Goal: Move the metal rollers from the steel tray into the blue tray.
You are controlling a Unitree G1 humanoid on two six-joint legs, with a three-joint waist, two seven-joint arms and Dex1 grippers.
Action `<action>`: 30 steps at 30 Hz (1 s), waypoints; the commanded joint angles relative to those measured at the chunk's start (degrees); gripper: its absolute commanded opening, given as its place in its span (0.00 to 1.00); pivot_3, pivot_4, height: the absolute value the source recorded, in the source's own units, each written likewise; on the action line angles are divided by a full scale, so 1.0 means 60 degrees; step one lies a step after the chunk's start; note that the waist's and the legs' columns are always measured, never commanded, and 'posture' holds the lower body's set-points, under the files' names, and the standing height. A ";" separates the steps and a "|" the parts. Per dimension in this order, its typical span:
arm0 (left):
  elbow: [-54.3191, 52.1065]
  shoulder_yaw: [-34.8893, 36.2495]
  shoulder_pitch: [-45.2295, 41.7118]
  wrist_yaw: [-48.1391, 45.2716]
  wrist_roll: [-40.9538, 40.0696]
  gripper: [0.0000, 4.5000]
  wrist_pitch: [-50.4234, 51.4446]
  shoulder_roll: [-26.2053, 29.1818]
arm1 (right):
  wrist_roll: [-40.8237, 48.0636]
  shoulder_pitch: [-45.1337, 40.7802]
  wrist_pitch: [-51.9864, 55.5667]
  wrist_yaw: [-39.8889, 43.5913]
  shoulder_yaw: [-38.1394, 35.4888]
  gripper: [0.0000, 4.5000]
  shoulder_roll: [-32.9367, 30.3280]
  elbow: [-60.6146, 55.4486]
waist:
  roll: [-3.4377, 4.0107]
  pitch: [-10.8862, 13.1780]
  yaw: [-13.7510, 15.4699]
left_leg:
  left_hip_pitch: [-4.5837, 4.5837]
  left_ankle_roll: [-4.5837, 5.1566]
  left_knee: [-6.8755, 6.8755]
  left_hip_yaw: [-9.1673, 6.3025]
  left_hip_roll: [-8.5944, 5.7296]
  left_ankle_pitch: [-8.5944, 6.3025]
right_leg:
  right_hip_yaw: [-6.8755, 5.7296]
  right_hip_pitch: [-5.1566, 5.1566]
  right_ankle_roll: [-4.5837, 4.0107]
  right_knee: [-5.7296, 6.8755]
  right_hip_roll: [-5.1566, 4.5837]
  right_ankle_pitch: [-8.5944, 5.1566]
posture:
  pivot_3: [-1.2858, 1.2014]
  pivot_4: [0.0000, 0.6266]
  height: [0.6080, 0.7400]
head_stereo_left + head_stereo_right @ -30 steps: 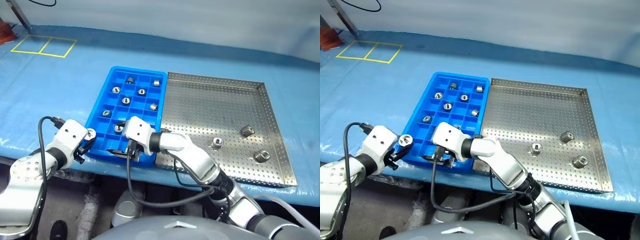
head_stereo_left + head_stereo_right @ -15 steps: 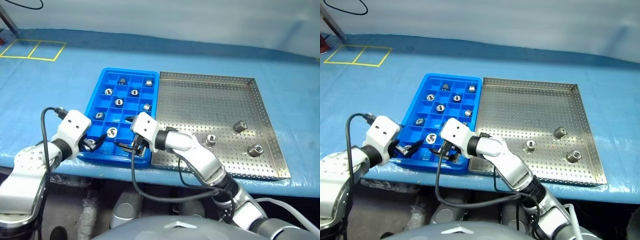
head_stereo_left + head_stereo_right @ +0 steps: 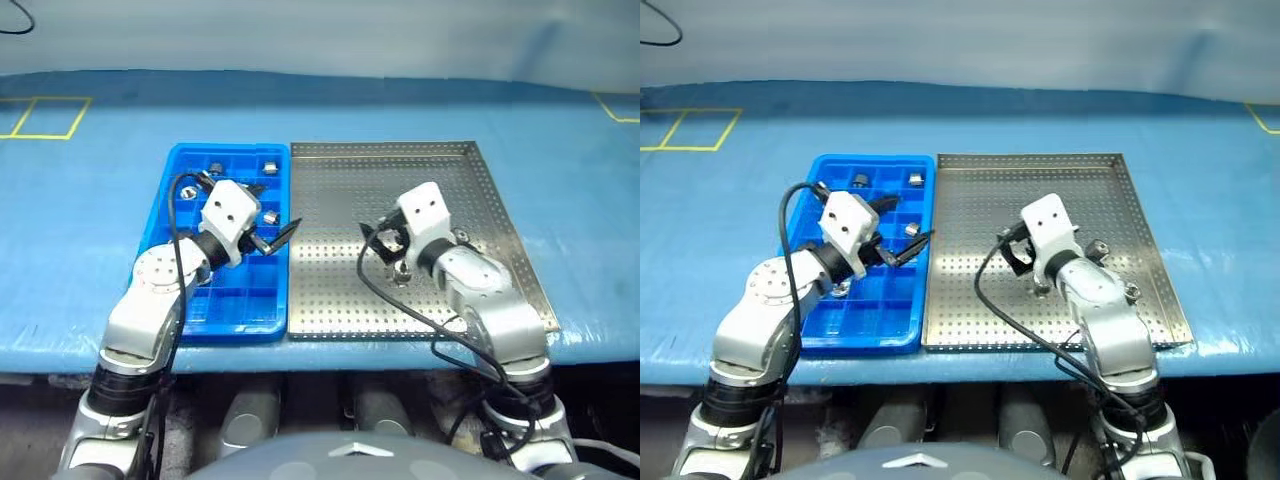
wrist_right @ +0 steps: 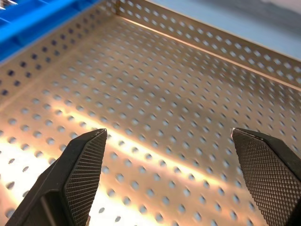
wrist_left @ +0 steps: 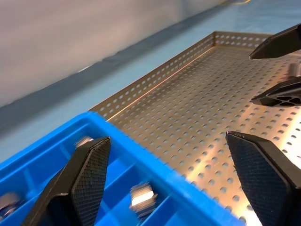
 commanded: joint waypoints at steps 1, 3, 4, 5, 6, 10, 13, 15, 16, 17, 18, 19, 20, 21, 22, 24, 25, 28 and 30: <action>0.0179 -0.0282 -0.0116 -0.0197 -0.0220 0.95 -0.0674 -0.0313 | 0.0327 0.0520 0.1136 0.0003 -0.0588 1.00 -0.0164 -0.1077 | 0.0001 0.0000 -0.0194 | 0.0000 0.0017 0.0002 0.0001 0.0000 -0.0010 | -0.0001 0.0001 0.0002 0.0001 -0.0001 -0.0001 | 0.48 0.24 1.00; 0.0335 -0.0432 -0.0093 -0.0346 -0.0190 0.95 -0.0951 -0.0391 | 0.0460 0.0796 0.1355 0.0023 -0.0640 1.00 -0.0251 -0.1355 | 0.0004 0.0002 -0.0347 | 0.0006 0.0030 0.0005 0.0019 0.0003 -0.0017 | -0.0001 0.0001 0.0006 0.0003 0.0001 0.0001 | 0.48 0.24 1.00; 0.0443 -0.0504 -0.0086 -0.0450 -0.0198 0.95 -0.1118 -0.0420 | 0.0556 0.0930 0.1503 0.0038 -0.0667 1.00 -0.0249 -0.1495 | 0.0004 0.0002 -0.0387 | 0.0010 0.0033 0.0009 0.0024 0.0003 -0.0018 | 0.0001 0.0002 0.0010 0.0007 0.0001 0.0003 | 0.47 0.24 1.00; 0.0533 -0.0560 -0.0079 -0.0567 -0.0196 0.95 -0.1304 -0.0423 | 0.0617 0.1031 0.1601 0.0036 -0.0666 1.00 -0.0253 -0.1599 | 0.0005 0.0002 -0.0409 | 0.0012 0.0035 0.0011 0.0028 0.0003 -0.0020 | 0.0003 0.0003 0.0018 0.0007 0.0004 0.0006 | 0.47 0.24 1.00; 0.0595 -0.0593 -0.0070 -0.0731 -0.0272 0.95 -0.1373 -0.0401 | 0.0661 0.1104 0.1670 0.0020 -0.0650 1.00 -0.0270 -0.1670 | 0.0004 0.0002 -0.0424 | 0.0016 0.0037 0.0014 0.0028 0.0003 -0.0020 | 0.0001 0.0008 0.0037 0.0008 0.0007 -0.0001 | 0.47 0.24 1.00; 0.0678 -0.0669 0.0020 -0.1396 -0.0485 0.95 -0.1618 -0.0130 | 0.0806 0.1216 0.1766 -0.0044 -0.0627 1.00 -0.0324 -0.1772 | 0.0005 0.0003 -0.0499 | 0.0025 0.0044 0.0041 0.0033 0.0009 -0.0011 | 0.0011 0.0031 0.0092 0.0007 0.0059 -0.0001 | 0.47 0.24 1.00; 0.0691 -0.0738 0.0223 -0.1844 -0.0480 0.95 -0.2084 0.0141 | 0.0876 0.1286 0.1676 -0.0045 -0.0552 1.00 -0.0352 -0.1697 | 0.0005 0.0003 -0.0565 | 0.0031 0.0053 0.0053 0.0041 0.0008 -0.0005 | 0.0020 0.0044 0.0107 0.0005 0.0060 0.0009 | 0.46 0.24 1.00; 0.0785 -0.0760 0.0395 -0.1904 -0.0370 0.95 -0.2507 0.0182 | 0.0909 0.1302 0.1561 -0.0065 -0.0470 1.00 -0.0350 -0.1589 | 0.0005 0.0003 -0.0584 | 0.0031 0.0056 0.0053 0.0043 0.0006 -0.0004 | 0.0025 0.0044 0.0111 0.0003 0.0058 0.0012 | 0.47 0.24 1.00; 0.0849 -0.0762 0.0499 -0.1895 -0.0329 0.95 -0.2693 0.0164 | 0.0946 0.1301 0.1462 -0.0064 -0.0436 1.00 -0.0317 -0.1490 | 0.0006 0.0003 -0.0585 | 0.0029 0.0056 0.0053 0.0043 0.0006 -0.0004 | 0.0025 0.0043 0.0111 0.0001 0.0058 0.0013 | 0.47 0.24 1.00; 0.0912 -0.0743 0.0622 -0.1867 -0.0340 0.95 -0.2876 0.0099 | 0.0937 0.1296 0.1335 -0.0087 -0.0366 1.00 -0.0303 -0.1347 | 0.0005 0.0003 -0.0583 | 0.0029 0.0056 0.0053 0.0043 0.0006 -0.0004 | 0.0027 0.0042 0.0111 0.0001 0.0057 0.0013 | 0.47 0.24 1.00; 0.0958 -0.0699 0.0738 -0.1835 -0.0447 0.95 -0.2969 -0.0003 | 0.0881 0.1280 0.1192 -0.0125 -0.0251 1.00 -0.0335 -0.1193 | 0.0006 0.0002 -0.0585 | 0.0029 0.0056 0.0052 0.0042 0.0006 -0.0004 | 0.0026 0.0041 0.0111 0.0001 0.0057 0.0014 | 0.47 0.24 1.00; 0.0991 -0.0640 0.0861 -0.1763 -0.0584 0.95 -0.2963 -0.0119 | 0.0861 0.1253 0.1073 -0.0145 -0.0158 1.00 -0.0324 -0.1047 | 0.0005 0.0002 -0.0587 | 0.0029 0.0056 0.0050 0.0041 0.0006 -0.0004 | 0.0027 0.0040 0.0110 -0.0001 0.0057 0.0014 | 0.47 0.24 1.00; 0.1019 -0.0625 0.0976 -0.1738 -0.0649 0.95 -0.2997 -0.0182 | 0.0882 0.1229 0.0957 -0.0145 -0.0104 1.00 -0.0273 -0.0924 | 0.0005 0.0003 -0.0584 | 0.0029 0.0056 0.0049 0.0041 0.0006 -0.0004 | 0.0027 0.0040 0.0110 -0.0001 0.0056 0.0014 | 0.47 0.24 1.00; 0.1020 -0.0630 0.1097 -0.1731 -0.0688 0.95 -0.3017 -0.0226 | 0.0886 0.1191 0.0845 -0.0157 -0.0033 1.00 -0.0239 -0.0789 | 0.0005 0.0003 -0.0583 | 0.0028 0.0057 0.0049 0.0041 0.0007 -0.0005 | 0.0027 0.0039 0.0110 -0.0002 0.0056 0.0014 | 0.47 0.24 1.00; 0.1001 -0.0620 0.1204 -0.1708 -0.0757 0.95 -0.2954 -0.0287 | 0.0875 0.1149 0.0739 -0.0164 0.0055 1.00 -0.0244 -0.0655 | 0.0005 0.0003 -0.0583 | 0.0025 0.0056 0.0049 0.0041 0.0006 -0.0004 | 0.0027 0.0036 0.0110 -0.0002 0.0055 0.0014 | 0.47 0.24 1.00; 0.0969 -0.0604 0.1345 -0.1621 -0.0799 0.95 -0.2885 -0.0360 | 0.0852 0.1095 0.0553 -0.0187 0.0192 1.00 -0.0280 -0.0459 | 0.0005 0.0003 -0.0578 | 0.0025 0.0057 0.0049 0.0040 0.0007 -0.0005 | 0.0028 0.0037 0.0110 -0.0001 0.0055 0.0014 | 0.47 0.24 1.00; 0.0951 -0.0611 0.1421 -0.1547 -0.0788 0.95 -0.2760 -0.0349 | 0.0883 0.1036 0.0463 -0.0203 0.0206 1.00 -0.0217 -0.0306 | 0.0005 0.0003 -0.0577 | 0.0026 0.0057 0.0049 0.0040 0.0007 -0.0005 | 0.0027 0.0037 0.0110 -0.0001 0.0055 0.0014 | 0.47 0.24 1.00; 0.0885 -0.0603 0.1611 -0.1360 -0.0773 0.95 -0.2698 -0.0380 | 0.0869 0.0905 0.0137 -0.0243 0.0284 1.00 -0.0175 0.0147 | 0.0005 0.0003 -0.0570 | 0.0028 0.0057 0.0051 0.0041 0.0006 -0.0004 | 0.0028 0.0039 0.0112 -0.0001 0.0056 0.0014 | 0.48 0.24 1.00; 0.0848 -0.0574 0.1685 -0.1300 -0.0892 0.95 -0.2635 -0.0433 | 0.0863 0.0824 -0.0029 -0.0297 0.0256 1.00 -0.0119 0.0444 | 0.0006 0.0003 -0.0566 | 0.0027 0.0057 0.0051 0.0040 0.0006 -0.0005 | 0.0027 0.0039 0.0112 -0.0001 0.0057 0.0014 | 0.48 0.24 1.00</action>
